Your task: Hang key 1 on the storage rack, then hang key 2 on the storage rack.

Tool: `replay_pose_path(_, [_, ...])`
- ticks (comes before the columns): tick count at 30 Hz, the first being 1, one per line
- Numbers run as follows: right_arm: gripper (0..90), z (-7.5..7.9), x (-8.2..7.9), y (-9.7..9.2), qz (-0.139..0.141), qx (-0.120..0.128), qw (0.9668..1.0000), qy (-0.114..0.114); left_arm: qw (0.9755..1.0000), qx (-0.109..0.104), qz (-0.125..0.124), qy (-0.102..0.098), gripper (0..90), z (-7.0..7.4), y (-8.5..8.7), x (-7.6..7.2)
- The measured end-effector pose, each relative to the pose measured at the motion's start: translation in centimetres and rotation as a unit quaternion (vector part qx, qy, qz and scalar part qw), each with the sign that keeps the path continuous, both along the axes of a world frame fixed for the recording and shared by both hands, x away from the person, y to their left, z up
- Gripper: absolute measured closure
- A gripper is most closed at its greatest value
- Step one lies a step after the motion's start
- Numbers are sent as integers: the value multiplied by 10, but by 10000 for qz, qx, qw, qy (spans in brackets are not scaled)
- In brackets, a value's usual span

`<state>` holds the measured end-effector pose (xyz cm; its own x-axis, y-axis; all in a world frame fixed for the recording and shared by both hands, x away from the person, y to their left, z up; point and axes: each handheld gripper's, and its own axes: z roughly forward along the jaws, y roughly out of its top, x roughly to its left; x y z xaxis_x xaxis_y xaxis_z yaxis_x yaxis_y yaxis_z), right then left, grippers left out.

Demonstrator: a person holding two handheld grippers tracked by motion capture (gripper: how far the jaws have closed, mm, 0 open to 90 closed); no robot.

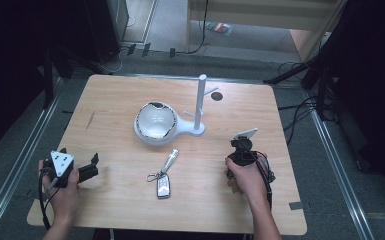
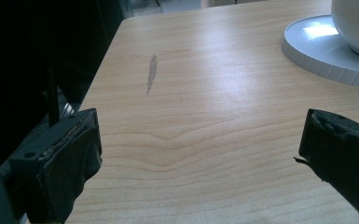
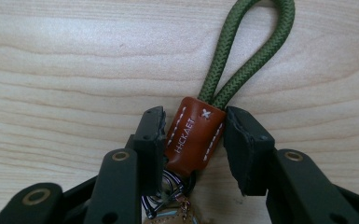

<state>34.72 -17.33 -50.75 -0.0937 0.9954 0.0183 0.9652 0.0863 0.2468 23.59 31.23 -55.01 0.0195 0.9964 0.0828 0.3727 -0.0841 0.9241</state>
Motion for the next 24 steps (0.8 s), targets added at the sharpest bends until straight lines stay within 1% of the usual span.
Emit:
replay_pose_path(2, [635, 0, -1, 2, 40, -98, 9999, 9, 10000, 15, 15, 4, 0, 0, 0, 0])
replay_pose_path(3, [679, 0, -1, 3, 71, -140, 9999, -13, 10000, 15, 15, 4, 0, 0, 0, 0])
replay_pose_path(10, [701, 1, -3, 2, 171, -95, 9998, -26, 10000, 31, 0, -11, 0, 0, 0, -1])
replay_pose_path(11, [706, 2, -4, 0, 213, -47, 9997, -101, 10000, 29, -4, -14, 0, 0, 0, -1])
replay_pose_path(12, [706, 2, -4, 0, 213, -47, 9997, -101, 10000, 27, -5, -13, 0, 0, 1, -1])
replay_pose_path(13, [708, 5, -8, -1, 189, 11, 9995, -262, 10000, 28, -6, -14, 0, 0, 1, -1])
replay_pose_path(15, [709, 11, -12, -3, 198, 84, 9987, -452, 10000, -4, -6, -31, 0, 0, 1, -1])
replay_pose_path(17, [710, 19, -17, -4, 223, 157, 9972, -691, 10000, -8, -6, -37, 0, 0, 1, -1])
replay_pose_path(19, [710, 28, -23, -6, 235, 260, 9947, -969, 10000, 15, -4, -23, 0, 0, 1, -1])
replay_pose_path(20, [710, 33, -26, -7, 228, 344, 9927, -1133, 10000, 15, -4, -23, 0, 0, 1, -1])
replay_pose_path(22, [711, 41, -30, -9, 212, 499, 9895, -1337, 10000, 24, 7, -28, 0, 0, 0, -1])
replay_pose_path(23, [711, 41, -30, -9, 212, 499, 9895, -1337, 10000, 24, 7, -28, 0, 0, 0, -1])
replay_pose_path(24, [711, 51, -35, -11, 234, 679, 9843, -1615, 10000, 17, 6, -25, 0, 0, 0, -1])
